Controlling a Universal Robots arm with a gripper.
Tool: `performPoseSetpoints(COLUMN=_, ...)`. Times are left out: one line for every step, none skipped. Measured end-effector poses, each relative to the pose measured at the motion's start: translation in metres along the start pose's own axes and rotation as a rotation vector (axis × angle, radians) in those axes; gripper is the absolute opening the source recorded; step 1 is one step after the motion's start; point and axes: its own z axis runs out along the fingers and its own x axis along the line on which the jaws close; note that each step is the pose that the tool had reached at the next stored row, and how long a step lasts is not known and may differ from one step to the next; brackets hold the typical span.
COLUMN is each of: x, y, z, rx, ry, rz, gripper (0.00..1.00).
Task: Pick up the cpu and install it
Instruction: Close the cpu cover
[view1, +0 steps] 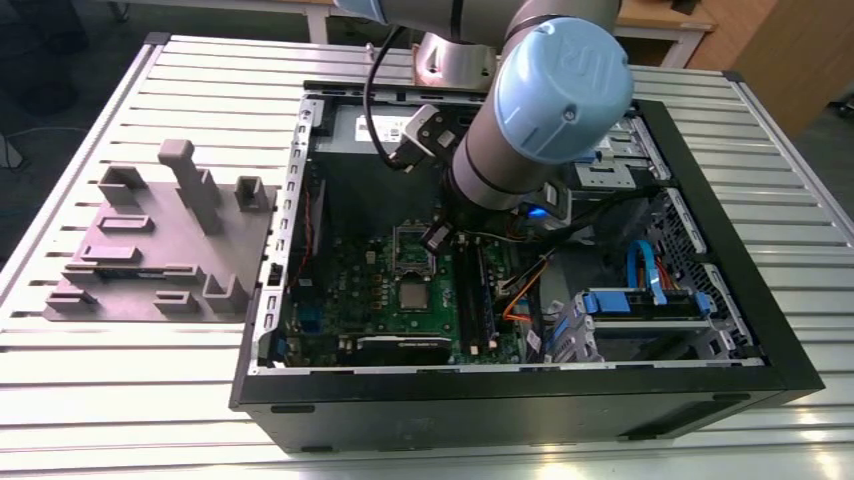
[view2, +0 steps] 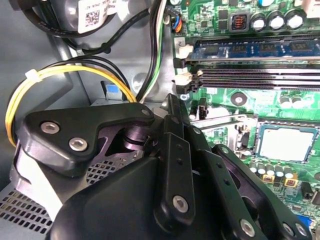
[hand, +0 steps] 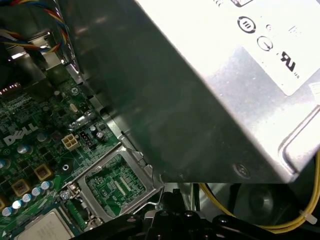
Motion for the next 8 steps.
performPoseSetpoints(x=0.0, y=0.0, z=0.0001, rx=0.0026, ry=0.0033, rz=0.0, gripper=0.1)
performPoseSetpoints(x=-0.0001, y=0.0, z=0.0001, rx=0.005, ry=0.0062, rz=0.001, gripper=0.1)
performPoseSetpoints(x=-0.0001, y=0.0001, z=0.0001, rx=0.0062, ry=0.0079, rz=0.001, gripper=0.1)
performPoseSetpoints(x=-0.0001, y=0.0001, z=0.0001, rx=0.0063, ry=0.0079, rz=0.001, gripper=0.1)
performPoseSetpoints(x=-0.0003, y=0.0003, z=0.0001, rx=0.0064, ry=0.008, rz=0.001, gripper=0.1)
performPoseSetpoints(x=-0.0005, y=0.0004, z=0.0002, rx=0.0064, ry=0.0079, rz=0.001, gripper=0.1)
performPoseSetpoints(x=-0.0008, y=0.0006, z=0.0003, rx=0.0064, ry=0.008, rz=0.001, gripper=0.1)
performPoseSetpoints(x=-0.0011, y=0.0009, z=0.0005, rx=0.0065, ry=0.008, rz=0.001, gripper=0.1)
